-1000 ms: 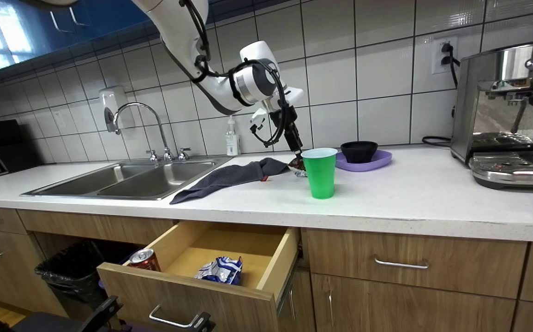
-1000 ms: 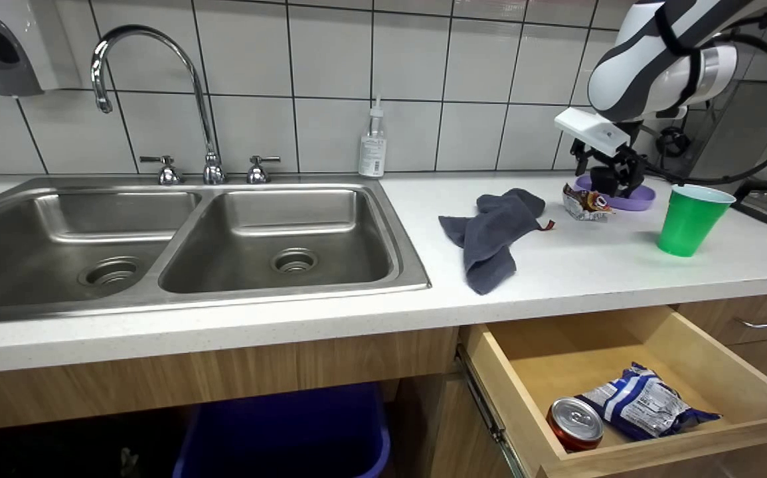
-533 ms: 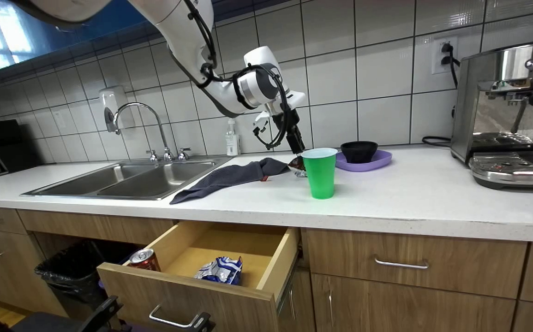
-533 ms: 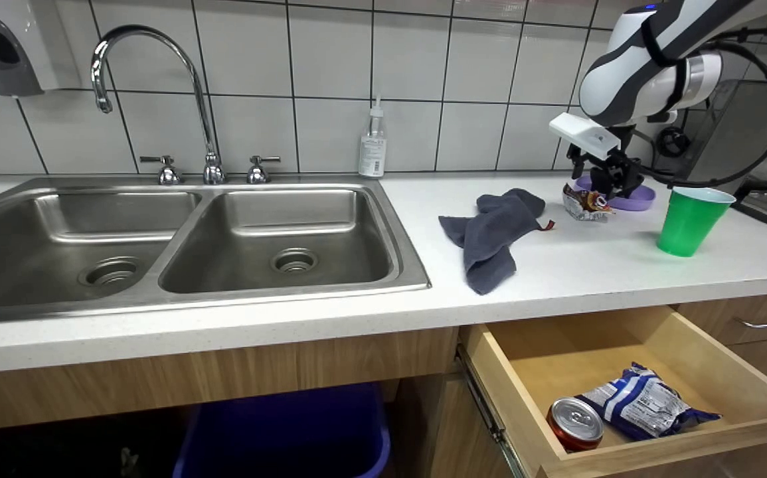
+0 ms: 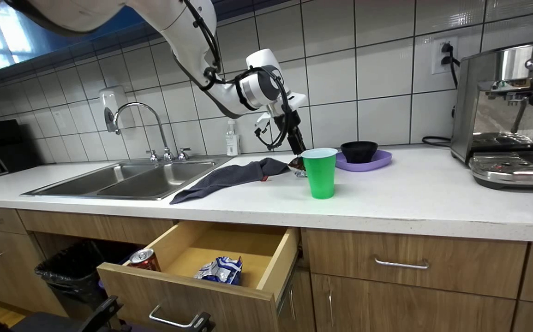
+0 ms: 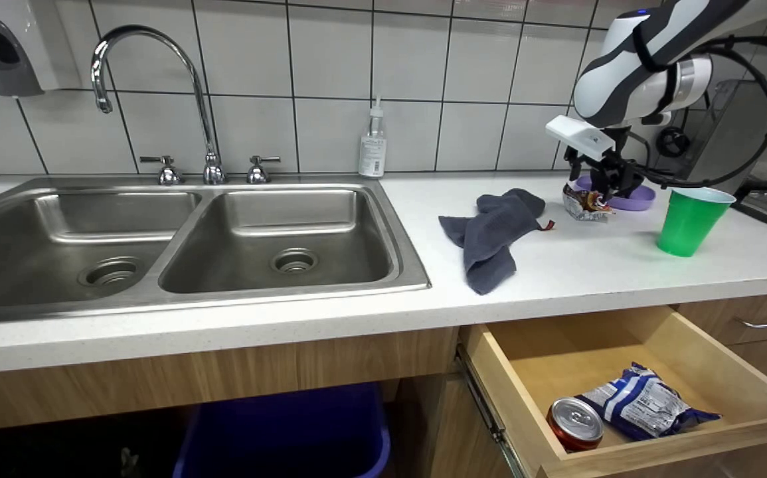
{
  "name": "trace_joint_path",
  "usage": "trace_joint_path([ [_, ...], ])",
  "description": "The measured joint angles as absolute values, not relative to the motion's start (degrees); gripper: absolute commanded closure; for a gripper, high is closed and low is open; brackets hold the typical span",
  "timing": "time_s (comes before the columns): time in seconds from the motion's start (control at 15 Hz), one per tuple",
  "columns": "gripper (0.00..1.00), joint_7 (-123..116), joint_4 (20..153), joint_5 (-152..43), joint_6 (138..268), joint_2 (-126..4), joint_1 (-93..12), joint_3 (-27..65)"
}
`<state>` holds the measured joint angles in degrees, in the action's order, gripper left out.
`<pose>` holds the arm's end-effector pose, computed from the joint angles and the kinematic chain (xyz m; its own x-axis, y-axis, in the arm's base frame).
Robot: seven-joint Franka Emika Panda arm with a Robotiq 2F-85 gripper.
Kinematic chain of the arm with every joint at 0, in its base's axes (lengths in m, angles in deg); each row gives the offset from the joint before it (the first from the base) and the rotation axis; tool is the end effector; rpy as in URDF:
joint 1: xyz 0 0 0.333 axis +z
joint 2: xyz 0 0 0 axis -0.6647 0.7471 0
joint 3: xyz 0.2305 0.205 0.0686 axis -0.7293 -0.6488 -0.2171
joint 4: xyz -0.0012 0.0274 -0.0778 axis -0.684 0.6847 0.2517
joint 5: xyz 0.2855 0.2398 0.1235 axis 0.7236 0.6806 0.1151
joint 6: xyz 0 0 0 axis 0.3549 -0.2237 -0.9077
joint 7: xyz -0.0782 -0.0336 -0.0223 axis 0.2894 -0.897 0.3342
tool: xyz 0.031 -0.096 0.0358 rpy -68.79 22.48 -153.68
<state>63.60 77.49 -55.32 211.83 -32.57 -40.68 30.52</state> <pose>0.7327 -0.1461 0.2579 0.1757 -0.9346 0.3092 -0.9579 -0.2347 -0.1652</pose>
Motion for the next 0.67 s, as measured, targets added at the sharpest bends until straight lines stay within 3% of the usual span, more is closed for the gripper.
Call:
trace_joint_path([
  [0.33,0.0,63.6,76.2,-55.1,211.0,-31.7,-40.9,30.5],
  [0.4,0.25,63.6,76.1,-55.1,210.8,-31.6,-40.9,30.5],
  [0.47,0.26,63.7,75.9,-55.1,210.7,-31.5,-40.9,30.6],
  [0.67,0.49,63.8,75.5,-55.1,210.4,-31.2,-40.9,30.6],
])
